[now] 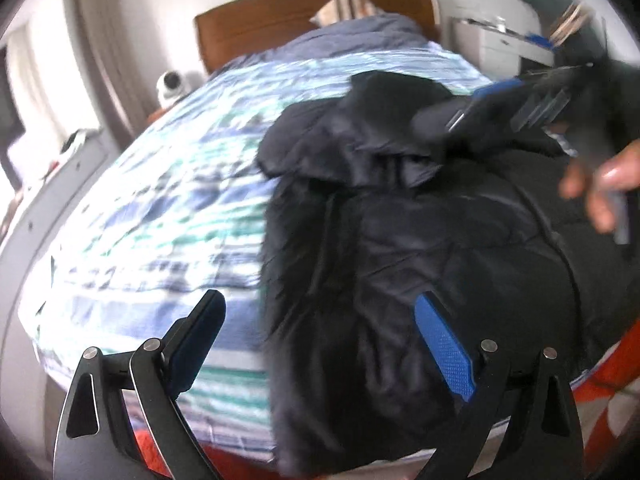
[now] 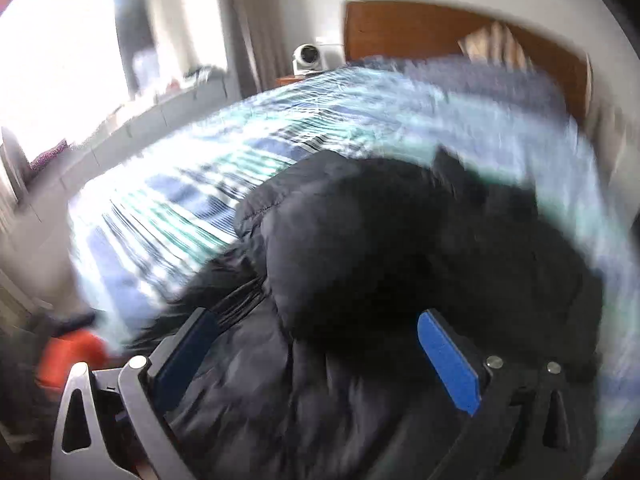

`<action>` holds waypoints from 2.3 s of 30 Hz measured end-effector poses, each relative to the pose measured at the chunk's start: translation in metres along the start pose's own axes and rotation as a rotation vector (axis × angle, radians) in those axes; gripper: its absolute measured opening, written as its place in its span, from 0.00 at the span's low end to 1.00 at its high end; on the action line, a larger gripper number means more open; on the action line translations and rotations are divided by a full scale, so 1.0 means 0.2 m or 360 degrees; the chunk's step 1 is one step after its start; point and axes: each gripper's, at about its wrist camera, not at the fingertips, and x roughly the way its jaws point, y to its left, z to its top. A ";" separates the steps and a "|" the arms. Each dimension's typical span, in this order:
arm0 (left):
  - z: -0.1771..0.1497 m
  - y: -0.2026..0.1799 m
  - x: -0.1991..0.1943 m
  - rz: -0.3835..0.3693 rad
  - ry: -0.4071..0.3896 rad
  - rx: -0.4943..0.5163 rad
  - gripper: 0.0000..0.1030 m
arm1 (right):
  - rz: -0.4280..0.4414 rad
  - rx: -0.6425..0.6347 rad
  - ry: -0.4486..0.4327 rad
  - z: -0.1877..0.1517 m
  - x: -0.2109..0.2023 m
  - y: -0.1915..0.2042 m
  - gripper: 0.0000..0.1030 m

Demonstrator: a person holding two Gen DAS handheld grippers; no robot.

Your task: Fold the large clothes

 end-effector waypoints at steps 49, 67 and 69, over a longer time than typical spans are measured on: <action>-0.04 0.06 0.02 -0.0077 0.0063 -0.0148 0.94 | -0.0015 0.1440 -0.0111 -0.43 0.03 -1.51 0.14; 0.03 0.07 0.05 -0.0141 0.0142 -0.0165 0.94 | -0.0385 0.1183 -0.0092 -0.46 -0.14 -1.49 0.66; 0.05 0.05 0.04 -0.0157 0.0141 -0.0165 0.94 | -0.0342 0.1079 -0.0153 -0.36 -0.17 -1.45 0.66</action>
